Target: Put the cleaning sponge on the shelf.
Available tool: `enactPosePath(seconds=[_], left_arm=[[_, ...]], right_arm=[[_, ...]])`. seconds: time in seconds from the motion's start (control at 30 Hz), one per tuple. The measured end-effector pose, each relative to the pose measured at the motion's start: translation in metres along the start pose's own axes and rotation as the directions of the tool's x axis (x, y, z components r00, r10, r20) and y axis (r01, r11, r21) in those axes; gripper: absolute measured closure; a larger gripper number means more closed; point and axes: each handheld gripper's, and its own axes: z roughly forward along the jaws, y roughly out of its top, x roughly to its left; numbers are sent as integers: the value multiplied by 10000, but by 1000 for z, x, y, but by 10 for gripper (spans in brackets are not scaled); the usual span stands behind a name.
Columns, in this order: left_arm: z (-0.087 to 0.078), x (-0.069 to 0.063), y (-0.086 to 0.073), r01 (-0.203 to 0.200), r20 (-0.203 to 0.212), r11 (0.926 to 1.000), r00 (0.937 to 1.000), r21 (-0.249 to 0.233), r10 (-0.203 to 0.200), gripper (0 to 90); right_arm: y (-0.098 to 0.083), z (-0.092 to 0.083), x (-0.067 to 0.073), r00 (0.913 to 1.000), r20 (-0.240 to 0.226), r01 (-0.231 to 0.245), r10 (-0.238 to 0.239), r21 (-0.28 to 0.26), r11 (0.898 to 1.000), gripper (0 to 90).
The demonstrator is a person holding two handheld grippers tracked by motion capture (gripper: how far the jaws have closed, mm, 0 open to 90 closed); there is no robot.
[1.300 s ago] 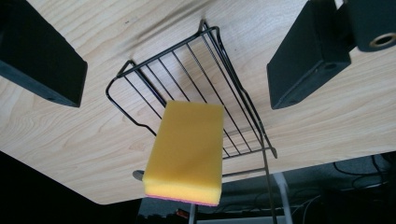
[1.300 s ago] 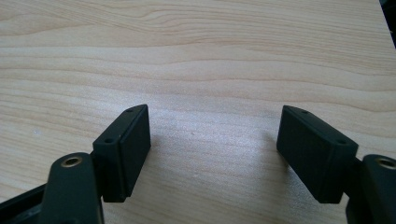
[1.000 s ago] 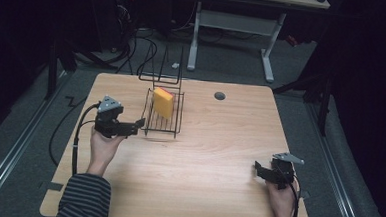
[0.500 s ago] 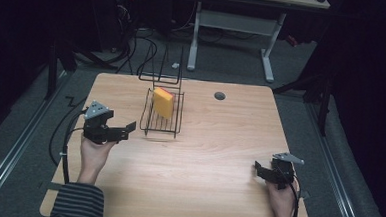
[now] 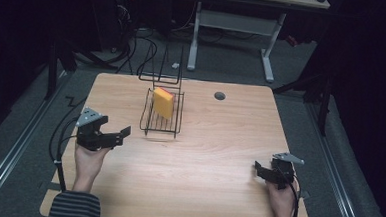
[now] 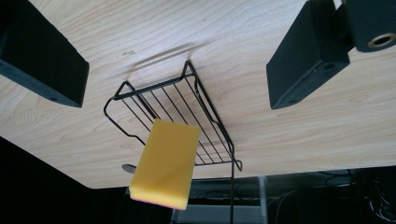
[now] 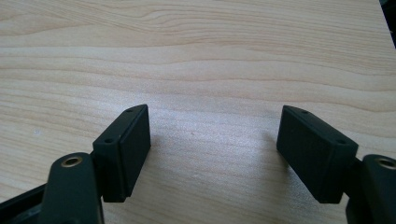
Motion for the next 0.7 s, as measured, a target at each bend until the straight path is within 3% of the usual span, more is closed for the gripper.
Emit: enactPosePath(seconds=[0.4,0.7], left_arm=[[-3,2,-10,118,-84,9999,9999,68,-118,75],[-3,3,-20,133,109,9995,9998,295,-137,97]], right_arm=[[0,0,0,10000,4,-3,3,0,10000,262],[0,0,0,10000,3,-19,19,3,10000,262]])
